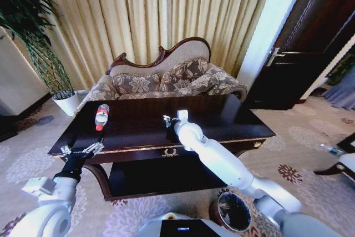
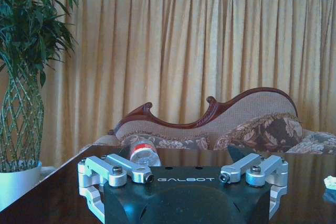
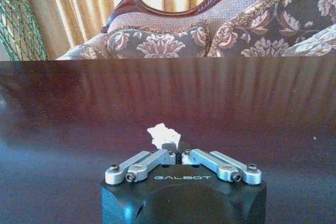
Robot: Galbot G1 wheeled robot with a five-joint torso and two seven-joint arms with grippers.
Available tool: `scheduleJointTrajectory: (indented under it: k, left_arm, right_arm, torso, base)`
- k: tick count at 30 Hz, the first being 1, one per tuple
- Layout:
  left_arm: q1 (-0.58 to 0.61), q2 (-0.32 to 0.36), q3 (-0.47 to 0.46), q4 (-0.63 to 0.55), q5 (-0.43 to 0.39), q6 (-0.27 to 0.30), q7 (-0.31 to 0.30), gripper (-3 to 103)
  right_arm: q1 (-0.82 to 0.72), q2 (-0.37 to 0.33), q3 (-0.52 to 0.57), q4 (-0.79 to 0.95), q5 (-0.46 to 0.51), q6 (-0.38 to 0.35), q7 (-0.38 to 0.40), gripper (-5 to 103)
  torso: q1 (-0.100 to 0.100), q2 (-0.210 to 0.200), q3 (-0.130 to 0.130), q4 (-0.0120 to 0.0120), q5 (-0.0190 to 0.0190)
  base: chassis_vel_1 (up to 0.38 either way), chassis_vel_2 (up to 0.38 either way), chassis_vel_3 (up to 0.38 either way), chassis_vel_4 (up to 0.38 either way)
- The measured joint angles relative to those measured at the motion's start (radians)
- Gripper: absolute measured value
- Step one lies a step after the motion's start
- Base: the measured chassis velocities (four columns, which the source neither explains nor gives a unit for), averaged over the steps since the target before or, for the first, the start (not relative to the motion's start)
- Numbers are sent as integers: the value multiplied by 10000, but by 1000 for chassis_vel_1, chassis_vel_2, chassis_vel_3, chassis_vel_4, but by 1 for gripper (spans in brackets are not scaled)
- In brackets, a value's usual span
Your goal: Move to the front of the table and place the trash on the table into the trash bin.
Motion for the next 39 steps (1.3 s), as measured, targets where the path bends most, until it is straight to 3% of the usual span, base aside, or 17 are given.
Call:
scheduleJointTrajectory:
  k: [6, 10, 11, 12, 14, 20, 32, 39]
  left_arm:
    - [-22, 23, -25, -8, -35, 0, -1, 100]
    - [-68, 53, -70, -3, -88, -15, -9, 100]
    - [-92, 61, -68, 13, -100, -21, -9, 100]
    - [-92, 61, -68, 13, -100, -21, -9, 100]
    - [-135, 82, -42, 38, -126, -25, -12, 100]
    - [-281, 259, -27, 145, -404, -53, -10, 100]
    - [-732, 955, -172, 448, -1556, 175, -27, 100]
    - [-896, 1233, -111, 555, -1709, 232, -26, 100]
  right_arm:
    - [-17, -135, 531, 405, -194, 325, -215, 1]
    - [-378, -599, 1354, 907, -1319, 907, -1131, 1]
    - [-709, -876, 1920, 1123, -2017, 1281, -1681, 1]
    - [-709, -876, 1920, 1123, -2017, 1281, -1681, 1]
    - [-1388, -1314, 2840, 1443, -2851, 1785, -2495, 1]
    - [-3270, -2339, 4113, 2057, -4282, 2531, -3198, 1]
    - [-5299, -2291, 6048, 2286, -4871, 3255, -3569, 1]
    - [-5877, -2177, 6642, 2562, -4842, 3281, -3772, 1]
  torso:
    - [0, 0, 0, 1, 0]
    - [-1, 1, 0, -1, 0]
    - [0, 0, 0, -2, 2]
    - [0, 0, 0, -2, 2]
    - [-1, 0, -1, -3, 3]
    - [-1, 1, -2, -5, 3]
    - [-1, 1, -2, -1, 0]
    - [0, 0, -1, -2, 0]
  base:
    - [0, 0, 0, 0]
    - [0, 0, 0, 0]
    - [0, 0, 0, 0]
    - [0, 0, 0, 0]
    - [0, 0, 0, 0]
    - [0, 0, 0, 0]
    - [0, 0, 0, 0]
    - [14, -8, -8, 13]
